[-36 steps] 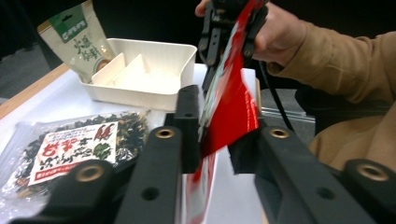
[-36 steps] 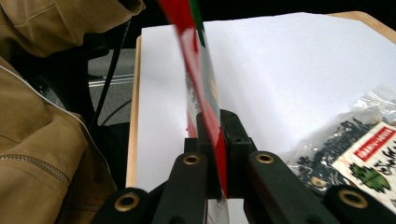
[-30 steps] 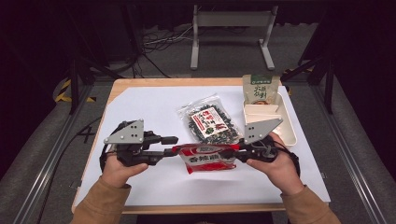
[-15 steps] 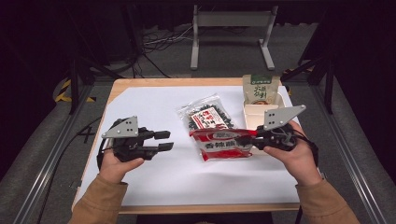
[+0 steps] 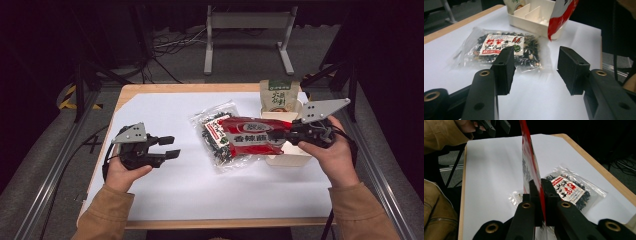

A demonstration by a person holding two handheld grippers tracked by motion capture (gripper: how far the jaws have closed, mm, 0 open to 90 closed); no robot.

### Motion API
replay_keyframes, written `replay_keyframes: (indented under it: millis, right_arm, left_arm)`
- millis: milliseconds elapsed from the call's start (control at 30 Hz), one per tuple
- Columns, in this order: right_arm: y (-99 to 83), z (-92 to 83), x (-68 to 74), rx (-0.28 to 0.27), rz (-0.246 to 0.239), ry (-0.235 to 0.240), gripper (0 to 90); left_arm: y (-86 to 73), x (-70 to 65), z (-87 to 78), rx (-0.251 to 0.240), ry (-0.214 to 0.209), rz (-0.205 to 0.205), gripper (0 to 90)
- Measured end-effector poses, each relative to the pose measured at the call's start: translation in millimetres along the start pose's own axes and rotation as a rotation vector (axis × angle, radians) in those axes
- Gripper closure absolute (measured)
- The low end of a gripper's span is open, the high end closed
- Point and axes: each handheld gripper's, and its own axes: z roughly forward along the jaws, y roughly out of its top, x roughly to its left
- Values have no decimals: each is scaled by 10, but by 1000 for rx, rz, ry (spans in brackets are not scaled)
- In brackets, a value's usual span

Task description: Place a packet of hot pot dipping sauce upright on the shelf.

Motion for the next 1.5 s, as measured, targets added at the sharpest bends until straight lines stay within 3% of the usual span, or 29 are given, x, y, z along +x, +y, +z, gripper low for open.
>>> replay_keyframes:
  millis: [433, 967, 1500]
  right_arm:
    - [3, -119, -274, -24, 14, -44, 882]
    - [44, -260, -590, -40, 24, -86, 882]
    - [-23, -440, -961, -70, 80, -145, 882]
  left_arm:
    - [-173, 158, 20, 9, 78, -17, 432]
    - [-243, 209, 22, 23, 85, -42, 424]
    - [-289, 264, -5, 20, 93, -69, 425]
